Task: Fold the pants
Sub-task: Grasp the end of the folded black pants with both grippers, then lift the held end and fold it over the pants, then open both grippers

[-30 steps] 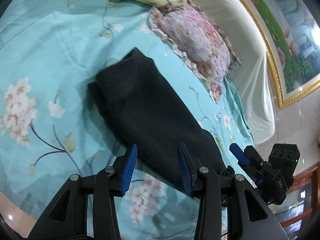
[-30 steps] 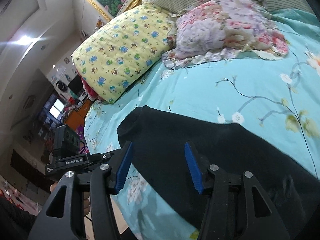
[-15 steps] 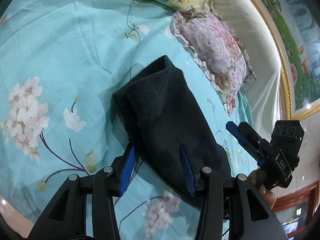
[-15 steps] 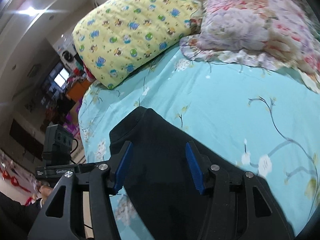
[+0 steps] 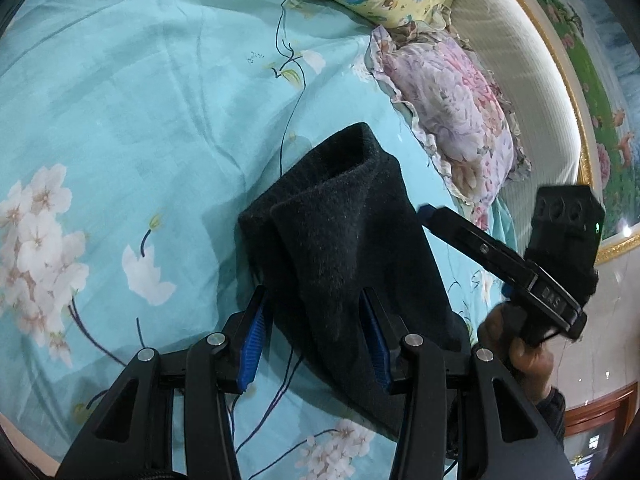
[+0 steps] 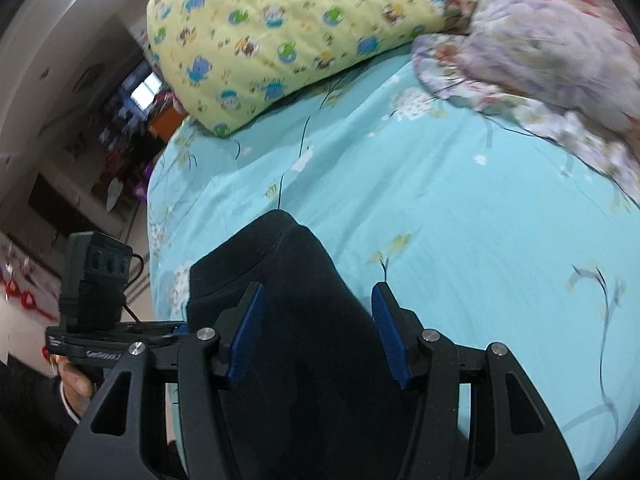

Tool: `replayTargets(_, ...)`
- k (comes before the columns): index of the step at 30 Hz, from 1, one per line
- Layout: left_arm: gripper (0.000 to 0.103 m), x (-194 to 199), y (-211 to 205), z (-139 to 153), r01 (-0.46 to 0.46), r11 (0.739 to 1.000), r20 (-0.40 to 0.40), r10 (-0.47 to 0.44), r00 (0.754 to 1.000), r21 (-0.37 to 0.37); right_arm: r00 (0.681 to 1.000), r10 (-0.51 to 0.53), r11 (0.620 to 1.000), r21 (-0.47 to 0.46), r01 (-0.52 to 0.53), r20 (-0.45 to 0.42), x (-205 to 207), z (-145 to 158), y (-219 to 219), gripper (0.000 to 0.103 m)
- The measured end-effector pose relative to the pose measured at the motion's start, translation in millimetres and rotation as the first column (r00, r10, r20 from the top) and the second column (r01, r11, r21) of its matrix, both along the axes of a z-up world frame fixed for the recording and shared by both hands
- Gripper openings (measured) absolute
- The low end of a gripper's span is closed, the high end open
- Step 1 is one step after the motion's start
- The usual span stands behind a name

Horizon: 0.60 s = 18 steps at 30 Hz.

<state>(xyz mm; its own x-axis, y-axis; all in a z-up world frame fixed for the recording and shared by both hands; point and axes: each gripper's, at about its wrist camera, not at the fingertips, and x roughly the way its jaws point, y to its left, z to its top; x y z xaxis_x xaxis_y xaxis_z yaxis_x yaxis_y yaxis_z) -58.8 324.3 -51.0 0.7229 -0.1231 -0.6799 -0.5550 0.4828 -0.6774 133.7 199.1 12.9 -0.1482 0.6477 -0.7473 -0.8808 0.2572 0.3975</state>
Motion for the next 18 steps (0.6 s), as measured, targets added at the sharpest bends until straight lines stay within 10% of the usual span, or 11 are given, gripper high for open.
replayTargets(8,0.039,10,3,-2,-0.012,1.0,-0.013,0.012,1.0,0.025,0.99,0.138,0.988,-0.073,-0.139,-0.019,6,-18,42,0.056)
replayTargets(18,0.019,14,-3,12,0.021,0.994,-0.01,-0.02,1.0,0.103,0.989,0.145,0.988,-0.052,-0.147,-0.039,1,-18,37,0.024)
